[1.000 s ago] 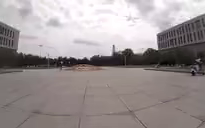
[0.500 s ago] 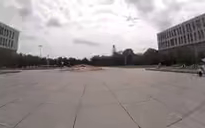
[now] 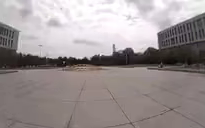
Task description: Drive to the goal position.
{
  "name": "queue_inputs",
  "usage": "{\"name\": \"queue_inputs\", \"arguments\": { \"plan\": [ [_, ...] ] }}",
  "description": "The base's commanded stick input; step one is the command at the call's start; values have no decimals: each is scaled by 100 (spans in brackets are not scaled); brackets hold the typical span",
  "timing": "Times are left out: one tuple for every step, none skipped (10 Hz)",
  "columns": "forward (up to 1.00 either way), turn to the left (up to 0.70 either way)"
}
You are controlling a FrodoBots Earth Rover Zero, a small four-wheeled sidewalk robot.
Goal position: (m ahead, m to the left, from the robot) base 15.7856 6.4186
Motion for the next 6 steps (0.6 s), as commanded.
{"name": "queue_inputs", "arguments": {
  "plan": [
    [100,0],
    [100,0],
    [100,0],
    [100,0],
    [100,0],
    [100,0]
  ]
}}
